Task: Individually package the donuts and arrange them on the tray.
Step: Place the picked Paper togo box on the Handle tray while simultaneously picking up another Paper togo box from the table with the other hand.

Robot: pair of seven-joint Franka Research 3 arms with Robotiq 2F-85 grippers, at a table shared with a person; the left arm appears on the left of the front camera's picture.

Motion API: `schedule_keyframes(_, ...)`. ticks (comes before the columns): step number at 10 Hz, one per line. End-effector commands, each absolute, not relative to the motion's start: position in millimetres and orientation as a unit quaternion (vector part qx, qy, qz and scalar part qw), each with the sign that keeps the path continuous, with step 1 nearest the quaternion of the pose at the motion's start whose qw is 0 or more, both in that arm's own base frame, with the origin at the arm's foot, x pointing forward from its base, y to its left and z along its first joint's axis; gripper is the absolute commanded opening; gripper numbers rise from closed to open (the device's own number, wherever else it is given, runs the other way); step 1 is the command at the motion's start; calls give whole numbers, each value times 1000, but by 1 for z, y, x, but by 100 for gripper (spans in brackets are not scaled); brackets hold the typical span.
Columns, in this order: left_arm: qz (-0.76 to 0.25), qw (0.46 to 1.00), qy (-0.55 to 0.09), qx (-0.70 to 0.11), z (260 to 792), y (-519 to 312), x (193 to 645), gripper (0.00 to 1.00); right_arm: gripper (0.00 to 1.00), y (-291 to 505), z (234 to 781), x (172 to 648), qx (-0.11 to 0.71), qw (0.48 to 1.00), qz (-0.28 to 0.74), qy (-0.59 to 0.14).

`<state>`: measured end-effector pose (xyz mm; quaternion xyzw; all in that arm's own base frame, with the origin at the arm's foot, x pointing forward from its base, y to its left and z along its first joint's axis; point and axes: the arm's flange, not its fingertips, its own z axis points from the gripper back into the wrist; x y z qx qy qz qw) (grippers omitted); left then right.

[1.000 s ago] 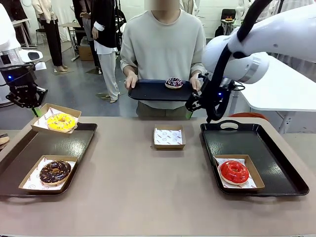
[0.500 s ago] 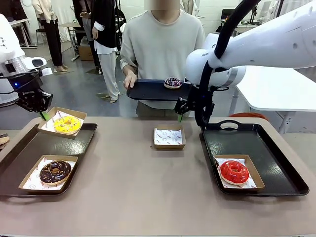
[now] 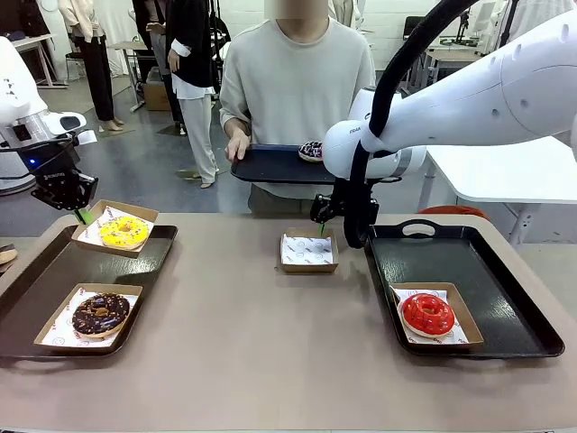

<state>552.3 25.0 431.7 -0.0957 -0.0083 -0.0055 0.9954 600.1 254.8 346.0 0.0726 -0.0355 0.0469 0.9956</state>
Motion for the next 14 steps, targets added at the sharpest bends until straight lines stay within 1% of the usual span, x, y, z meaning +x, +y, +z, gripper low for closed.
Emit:
schedule_keyframes(1, -5, 995, -10, -96, 436, 24, 551, 1, 100, 253, 348, 600, 73, 995, 53, -36)
schedule_keyframes(4, -5, 995, -10, -96, 436, 24, 551, 1, 100, 255, 346, 600, 73, 996, 48, -36)
schedule_keyframes(5, -6, 995, -8, -96, 432, 24, 552, 1, 100, 259, 344, 590, 46, 997, 24, -55)
schedule_keyframes(7, -11, 993, -3, -115, 424, 21, 558, 1, 100, 267, 338, 581, 18, 998, -7, -59)
schedule_keyframes(14, -18, 995, 12, -100, 399, 19, 576, 1, 100, 274, 332, 579, 11, 998, -36, -55)
